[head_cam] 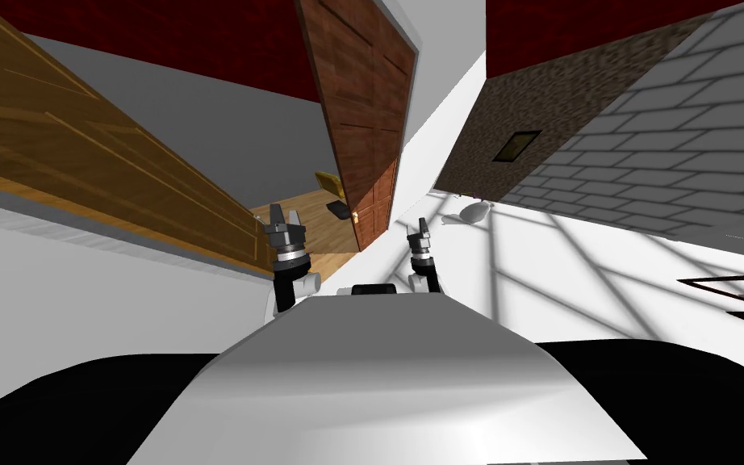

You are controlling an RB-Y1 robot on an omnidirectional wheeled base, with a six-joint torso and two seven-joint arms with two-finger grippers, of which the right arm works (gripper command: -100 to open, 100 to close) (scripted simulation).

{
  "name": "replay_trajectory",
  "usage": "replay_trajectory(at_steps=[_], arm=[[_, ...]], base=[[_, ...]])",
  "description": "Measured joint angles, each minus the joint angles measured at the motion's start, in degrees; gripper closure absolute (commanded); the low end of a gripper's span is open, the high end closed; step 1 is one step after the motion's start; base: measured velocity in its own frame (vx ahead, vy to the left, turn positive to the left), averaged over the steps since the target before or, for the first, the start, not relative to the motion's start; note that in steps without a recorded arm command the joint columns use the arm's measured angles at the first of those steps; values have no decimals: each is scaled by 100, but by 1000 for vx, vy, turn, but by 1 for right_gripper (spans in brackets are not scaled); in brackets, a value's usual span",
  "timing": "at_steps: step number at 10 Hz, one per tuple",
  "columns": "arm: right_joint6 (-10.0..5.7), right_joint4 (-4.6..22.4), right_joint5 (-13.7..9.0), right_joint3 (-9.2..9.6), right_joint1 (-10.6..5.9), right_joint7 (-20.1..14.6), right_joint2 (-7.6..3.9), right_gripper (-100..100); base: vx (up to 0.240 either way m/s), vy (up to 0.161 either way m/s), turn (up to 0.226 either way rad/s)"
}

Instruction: Push the door open

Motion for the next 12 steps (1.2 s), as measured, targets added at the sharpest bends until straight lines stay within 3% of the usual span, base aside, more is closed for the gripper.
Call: replay_trajectory(at_steps=[7,12], arm=[[-276,1029,247,371,-183,-109,-138,-100],[-409,1619,441,674,-245,-171,-206,-100]], base=[[129,13,26],[114,12,23]])
